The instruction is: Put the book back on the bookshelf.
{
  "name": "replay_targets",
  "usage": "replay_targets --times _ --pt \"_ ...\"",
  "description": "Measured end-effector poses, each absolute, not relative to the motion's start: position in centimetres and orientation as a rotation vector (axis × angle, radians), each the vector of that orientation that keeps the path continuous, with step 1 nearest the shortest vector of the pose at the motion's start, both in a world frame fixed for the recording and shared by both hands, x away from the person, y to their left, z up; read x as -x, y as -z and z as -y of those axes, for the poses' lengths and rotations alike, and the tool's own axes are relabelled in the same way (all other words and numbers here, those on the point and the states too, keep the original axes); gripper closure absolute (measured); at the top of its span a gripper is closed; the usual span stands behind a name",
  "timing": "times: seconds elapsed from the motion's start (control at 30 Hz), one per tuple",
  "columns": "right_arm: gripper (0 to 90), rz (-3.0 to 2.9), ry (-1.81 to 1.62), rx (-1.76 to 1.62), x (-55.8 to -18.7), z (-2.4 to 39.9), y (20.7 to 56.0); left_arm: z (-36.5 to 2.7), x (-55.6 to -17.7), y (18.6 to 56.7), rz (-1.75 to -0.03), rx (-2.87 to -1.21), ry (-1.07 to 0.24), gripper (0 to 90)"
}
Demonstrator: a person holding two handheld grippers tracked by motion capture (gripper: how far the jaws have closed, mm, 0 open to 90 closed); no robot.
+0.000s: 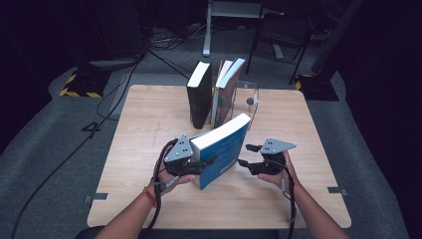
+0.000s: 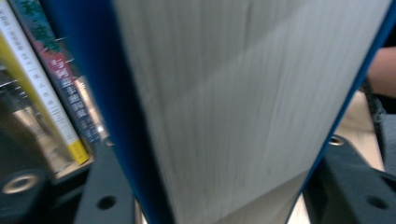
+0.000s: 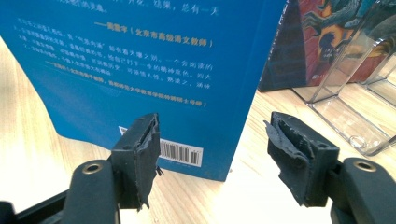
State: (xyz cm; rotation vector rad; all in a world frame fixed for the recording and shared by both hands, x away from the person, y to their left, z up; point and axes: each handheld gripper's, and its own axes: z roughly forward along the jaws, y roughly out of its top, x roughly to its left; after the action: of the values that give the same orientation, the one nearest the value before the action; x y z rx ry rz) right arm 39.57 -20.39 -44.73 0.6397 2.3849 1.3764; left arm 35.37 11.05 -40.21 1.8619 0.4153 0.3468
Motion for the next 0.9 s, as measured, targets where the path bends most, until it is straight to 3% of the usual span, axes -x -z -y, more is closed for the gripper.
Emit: replay_targets --times 0.27,0.67,0.9 --pt "33.3 -2.386 -1.380 -0.629 -39.5 20.4 44.2 -11.7 -35.3 39.8 -0.348 -1.890 -0.240 58.9" --pt "27.5 -2.462 -1.402 -0.535 -40.5 18.7 44.8 -13.1 -35.8 39.6 -0.296 -1.921 -0.246 57.5" --pt "30.9 -2.528 -1.437 -0.436 -41.0 17.8 45.2 -13.2 -35.9 39.6 -0.300 -1.923 -0.282 55.6"
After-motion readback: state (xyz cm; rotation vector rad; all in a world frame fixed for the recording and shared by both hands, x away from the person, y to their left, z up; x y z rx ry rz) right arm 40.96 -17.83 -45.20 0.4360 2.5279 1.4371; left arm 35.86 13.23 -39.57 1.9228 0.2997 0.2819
